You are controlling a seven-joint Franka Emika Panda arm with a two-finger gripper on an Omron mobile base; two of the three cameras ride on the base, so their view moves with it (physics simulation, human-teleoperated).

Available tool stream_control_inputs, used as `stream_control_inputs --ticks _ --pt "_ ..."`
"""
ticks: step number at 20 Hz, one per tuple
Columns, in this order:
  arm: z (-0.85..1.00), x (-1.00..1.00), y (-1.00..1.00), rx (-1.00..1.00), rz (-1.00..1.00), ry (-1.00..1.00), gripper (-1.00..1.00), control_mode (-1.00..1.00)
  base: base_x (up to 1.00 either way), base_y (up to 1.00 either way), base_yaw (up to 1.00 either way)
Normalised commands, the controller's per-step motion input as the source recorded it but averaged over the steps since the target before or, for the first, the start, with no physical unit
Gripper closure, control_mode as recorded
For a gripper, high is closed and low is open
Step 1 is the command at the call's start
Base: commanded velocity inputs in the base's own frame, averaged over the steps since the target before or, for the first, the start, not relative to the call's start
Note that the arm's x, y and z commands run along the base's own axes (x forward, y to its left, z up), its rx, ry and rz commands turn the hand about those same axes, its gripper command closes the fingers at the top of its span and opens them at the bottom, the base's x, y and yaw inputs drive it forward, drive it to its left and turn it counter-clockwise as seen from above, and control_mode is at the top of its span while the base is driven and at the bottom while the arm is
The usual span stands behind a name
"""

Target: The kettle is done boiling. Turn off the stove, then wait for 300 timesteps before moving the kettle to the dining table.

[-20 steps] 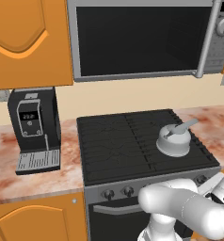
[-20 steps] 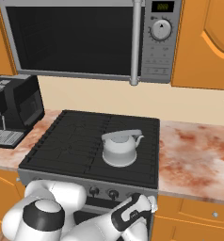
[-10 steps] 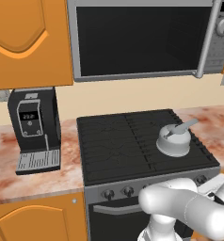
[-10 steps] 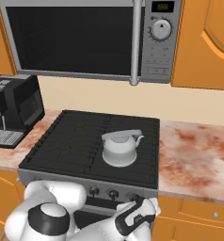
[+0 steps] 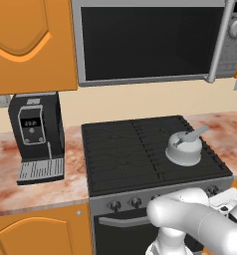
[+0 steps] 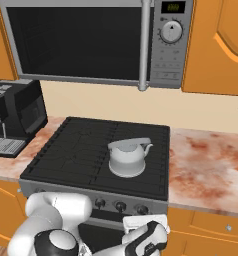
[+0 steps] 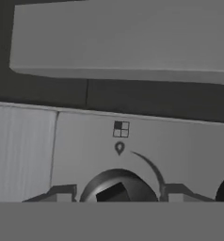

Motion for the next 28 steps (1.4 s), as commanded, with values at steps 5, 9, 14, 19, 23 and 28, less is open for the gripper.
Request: stream_control_inputs --ticks 5,9,14,19,23,28 --pt "-0.10 -0.15 -0.05 0.24 0.00 -0.11 1.00 -1.00 0.00 0.00 0.00" --pt "-0.08 -0.14 -0.03 0.26 0.02 -0.09 1.00 -1.00 0.00 0.00 0.00" --pt "-0.06 -0.15 -0.02 0.26 0.03 -0.06 1.00 -1.00 0.00 0.00 0.00" --pt "-0.05 -0.14 0.00 0.23 0.03 -0.02 1.00 -1.00 0.00 0.00 0.00" --pt "-0.05 -0.11 0.00 0.21 0.03 -0.01 1.00 -1.00 0.00 0.00 0.00" --pt "-0.02 -0.05 0.00 0.14 0.03 0.00 1.00 -1.00 0.00 0.00 0.00"
